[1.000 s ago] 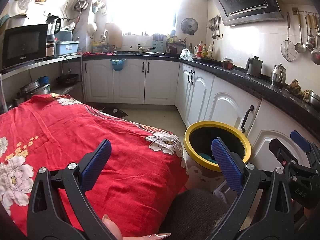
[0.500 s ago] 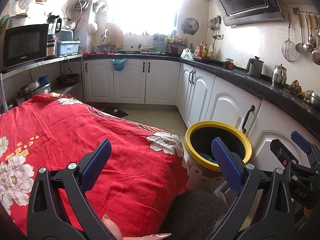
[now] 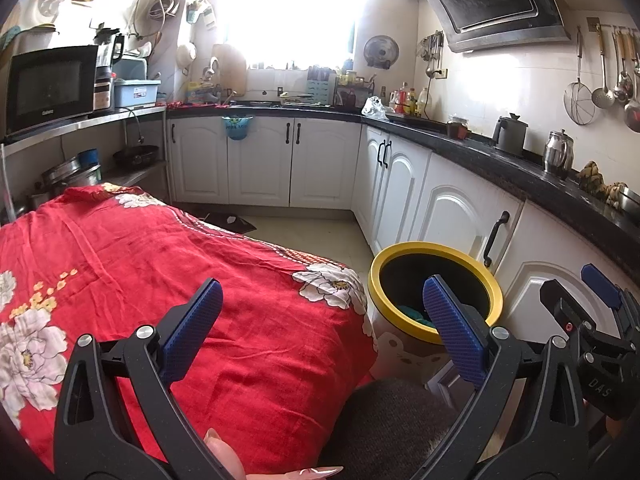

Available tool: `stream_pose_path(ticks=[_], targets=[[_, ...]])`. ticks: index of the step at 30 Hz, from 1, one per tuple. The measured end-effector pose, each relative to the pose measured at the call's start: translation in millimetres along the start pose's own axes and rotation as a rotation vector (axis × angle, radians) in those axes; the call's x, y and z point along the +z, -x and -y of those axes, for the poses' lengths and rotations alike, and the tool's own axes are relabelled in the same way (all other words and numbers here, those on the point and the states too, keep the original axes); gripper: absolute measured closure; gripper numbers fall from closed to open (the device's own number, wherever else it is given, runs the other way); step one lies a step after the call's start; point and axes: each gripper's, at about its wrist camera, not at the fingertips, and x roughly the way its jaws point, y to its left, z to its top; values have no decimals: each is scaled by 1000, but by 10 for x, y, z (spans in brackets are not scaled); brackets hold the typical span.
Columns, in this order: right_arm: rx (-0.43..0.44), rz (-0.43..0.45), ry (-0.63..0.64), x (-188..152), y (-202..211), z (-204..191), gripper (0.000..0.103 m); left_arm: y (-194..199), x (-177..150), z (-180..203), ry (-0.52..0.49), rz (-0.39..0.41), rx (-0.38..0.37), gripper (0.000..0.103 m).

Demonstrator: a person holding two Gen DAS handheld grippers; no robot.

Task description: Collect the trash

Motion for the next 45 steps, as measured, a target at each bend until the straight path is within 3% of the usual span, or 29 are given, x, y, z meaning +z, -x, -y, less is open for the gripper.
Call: stream_pose_path(ticks=[31,36,39,41,43,44,45], targets=[[-3,-11,-5,-25,-10,-32,6,-67,-24,5,7,-27,-15,11],[34,-20,-3,12,-58,-137,6,-57,-15,-178,66,-62,-28,11],[140,-42,63,109,-170,-450,6,35,-16,-551,144,-104,22,11],[263,-68,105,202,-273,-822,6,139,-34,-951,221,-135,91,11],[427,-115,156,264,-371,-1377,6,316,-82,-1444,289,-149,212,11],[485,-132,173,275,-393,-1584,6,469,-129,-1778,327,-144,317,11],[596,-169,204,275,-422,-1980,6,644,-191,-2127,367,-143,431,11]])
